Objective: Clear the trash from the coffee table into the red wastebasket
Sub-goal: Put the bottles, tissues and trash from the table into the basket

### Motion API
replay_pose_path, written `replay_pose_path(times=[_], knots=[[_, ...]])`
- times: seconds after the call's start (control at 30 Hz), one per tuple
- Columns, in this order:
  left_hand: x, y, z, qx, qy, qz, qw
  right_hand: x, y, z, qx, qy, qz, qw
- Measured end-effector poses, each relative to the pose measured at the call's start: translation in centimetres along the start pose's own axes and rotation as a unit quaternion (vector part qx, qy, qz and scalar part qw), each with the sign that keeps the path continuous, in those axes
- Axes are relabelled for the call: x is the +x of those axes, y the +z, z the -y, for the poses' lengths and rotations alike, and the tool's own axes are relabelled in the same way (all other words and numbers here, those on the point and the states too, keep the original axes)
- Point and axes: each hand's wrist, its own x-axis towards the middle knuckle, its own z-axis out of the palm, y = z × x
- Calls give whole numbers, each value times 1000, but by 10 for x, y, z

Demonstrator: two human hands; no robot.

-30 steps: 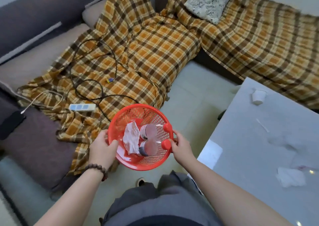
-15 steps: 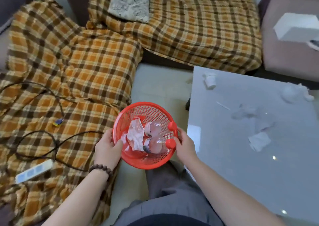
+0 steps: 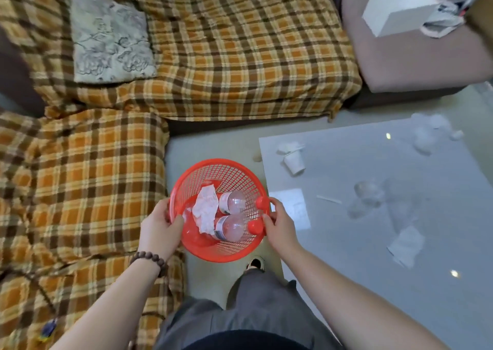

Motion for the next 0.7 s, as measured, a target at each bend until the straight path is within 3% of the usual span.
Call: replay_pose_path(times=[0.57,0.7], knots=[[244,57,-88,106,71,118,985,170,-1,45,68,110,-140,982],[305,58,-107,142,111,162,970,204,-12,40,-54,142,-235,960]])
